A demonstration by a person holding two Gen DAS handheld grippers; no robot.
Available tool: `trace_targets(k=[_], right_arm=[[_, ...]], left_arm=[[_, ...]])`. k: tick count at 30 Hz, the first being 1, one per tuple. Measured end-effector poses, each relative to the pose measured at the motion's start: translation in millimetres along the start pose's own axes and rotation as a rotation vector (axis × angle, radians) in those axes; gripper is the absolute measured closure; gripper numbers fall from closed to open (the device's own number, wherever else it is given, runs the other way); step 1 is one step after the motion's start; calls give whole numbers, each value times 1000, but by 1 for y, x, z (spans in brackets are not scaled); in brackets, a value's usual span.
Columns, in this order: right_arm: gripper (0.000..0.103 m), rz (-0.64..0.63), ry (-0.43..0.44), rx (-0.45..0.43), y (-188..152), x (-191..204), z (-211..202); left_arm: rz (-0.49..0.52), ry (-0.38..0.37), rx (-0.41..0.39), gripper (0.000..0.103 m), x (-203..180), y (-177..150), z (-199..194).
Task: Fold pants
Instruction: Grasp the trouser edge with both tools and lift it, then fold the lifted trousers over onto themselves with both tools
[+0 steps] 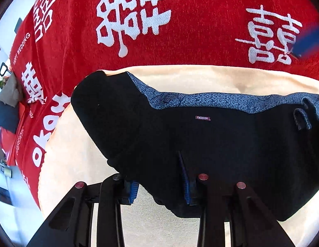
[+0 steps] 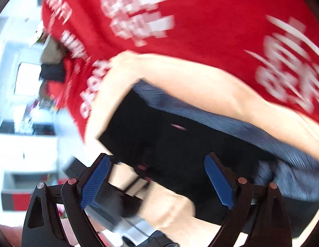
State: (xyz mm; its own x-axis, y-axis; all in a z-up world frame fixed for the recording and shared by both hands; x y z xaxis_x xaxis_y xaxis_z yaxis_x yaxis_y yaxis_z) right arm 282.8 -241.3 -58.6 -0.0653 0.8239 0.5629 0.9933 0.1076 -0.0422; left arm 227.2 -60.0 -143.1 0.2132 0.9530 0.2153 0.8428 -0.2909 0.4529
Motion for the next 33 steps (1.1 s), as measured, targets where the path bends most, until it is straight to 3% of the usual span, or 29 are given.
trace_targets(k=[7,12,17,18,19,21,28,33], right_arm=[[8,-221,-46,224,39,78,70],[8,-228,-74,381,51,98,124],[10,-195,-98,457,51,91,155],[31,-190,-111,454,48,85,156],[69,-187,-100,451,46,81,156],[81,-159,-90,402,46,74,147],[83,-139,11,211,24,49,74],[82,-86,96,62,2,22,8]], left_arm=[[35,23,-14,68,-5,-6,0],[24,24,-14,68,-2,-4,2],[25,32,-15,68,-3,-3,3],[27,33,-15,68,-3,-3,3],[28,32,-12,68,-4,-2,3],[19,31,7,68,-4,-1,4],[75,3,-85,68,-30,15,-35],[102,-63,-147,68,-57,33,-76]])
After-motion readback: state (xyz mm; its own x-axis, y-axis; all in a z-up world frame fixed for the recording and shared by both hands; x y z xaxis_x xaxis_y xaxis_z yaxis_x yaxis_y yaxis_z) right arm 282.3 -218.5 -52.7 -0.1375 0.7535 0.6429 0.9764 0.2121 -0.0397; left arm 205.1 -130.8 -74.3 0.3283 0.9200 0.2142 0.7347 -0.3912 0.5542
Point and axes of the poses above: each gripper's, at about its wrist camera, not at the fingertips, and z roughly the way its jaws point, x to its left, y to its top, the point moved 1 cm from there along z, roughly the way its jaws point, and after that the axes turned 3 degrees about -y, right-handed, at the moved point
